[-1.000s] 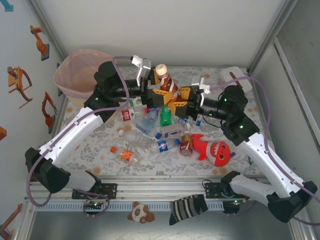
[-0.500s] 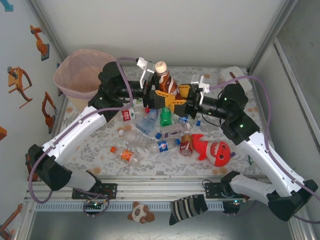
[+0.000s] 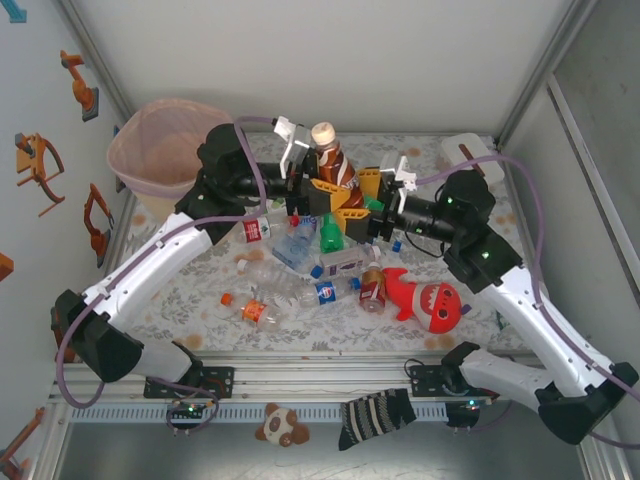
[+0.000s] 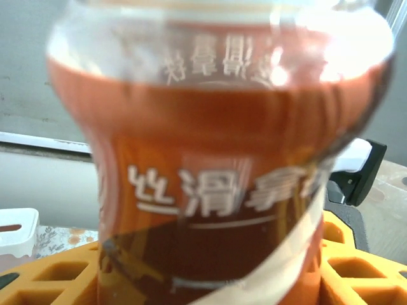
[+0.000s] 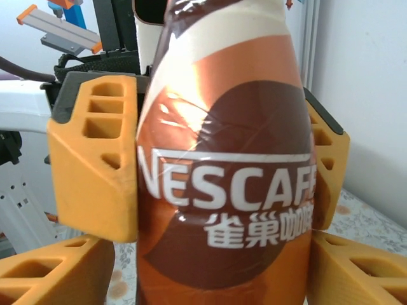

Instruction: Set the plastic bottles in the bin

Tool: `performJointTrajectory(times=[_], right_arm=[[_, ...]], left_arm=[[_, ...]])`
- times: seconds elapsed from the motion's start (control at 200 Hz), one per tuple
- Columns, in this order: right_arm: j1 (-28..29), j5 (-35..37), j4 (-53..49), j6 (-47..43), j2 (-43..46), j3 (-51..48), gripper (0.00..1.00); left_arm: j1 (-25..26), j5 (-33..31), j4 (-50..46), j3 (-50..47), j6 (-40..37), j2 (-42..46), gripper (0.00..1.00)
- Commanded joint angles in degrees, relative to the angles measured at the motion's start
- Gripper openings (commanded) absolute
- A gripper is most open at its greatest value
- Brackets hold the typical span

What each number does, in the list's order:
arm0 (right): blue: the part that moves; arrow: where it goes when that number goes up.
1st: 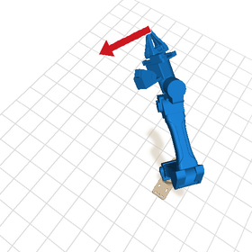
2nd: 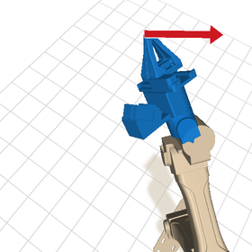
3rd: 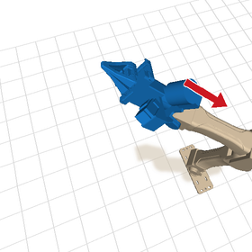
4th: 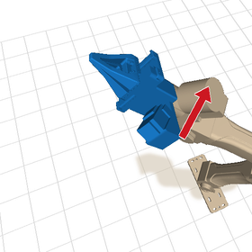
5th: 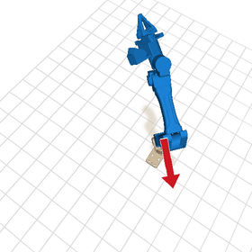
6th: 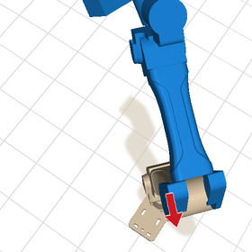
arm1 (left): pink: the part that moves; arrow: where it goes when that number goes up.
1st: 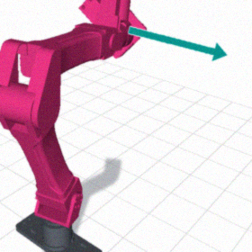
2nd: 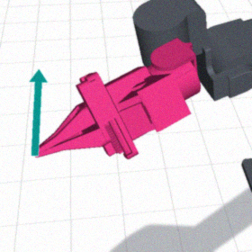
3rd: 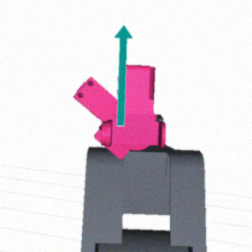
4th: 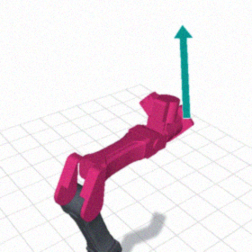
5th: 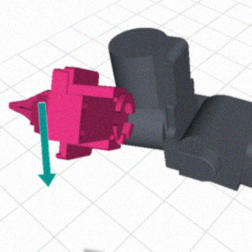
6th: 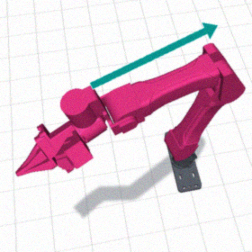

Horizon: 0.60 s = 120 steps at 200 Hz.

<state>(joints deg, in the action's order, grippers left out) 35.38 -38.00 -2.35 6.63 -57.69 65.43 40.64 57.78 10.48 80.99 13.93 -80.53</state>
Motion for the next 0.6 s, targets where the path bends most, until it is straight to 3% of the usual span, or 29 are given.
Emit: performJointTrajectory(times=[0.0,0.235,0.441,0.596], right_arm=[[0.46,2.26,-2.29,-1.95,2.71,0.03,0.79],[0.49,5.86,-6.18,-3.34,5.5,-1.0,0.81],[0.53,8.65,-7.92,-3.95,5.74,-0.83,0.81],[0.53,10.14,-8.18,-3.99,5.13,-0.66,0.81]], left_arm=[[-1.09,-0.83,-1.5,1.55,-2.1,2.27,0.57],[-5.31,-6.05,-8.88,2.86,-5.54,4.59,0.57],[-10.13,-19.42,-28.42,8.84,-14.66,6.41,0.57],[-16.35,-25.13,-38.72,14.28,-15.71,5.48,0.57]])
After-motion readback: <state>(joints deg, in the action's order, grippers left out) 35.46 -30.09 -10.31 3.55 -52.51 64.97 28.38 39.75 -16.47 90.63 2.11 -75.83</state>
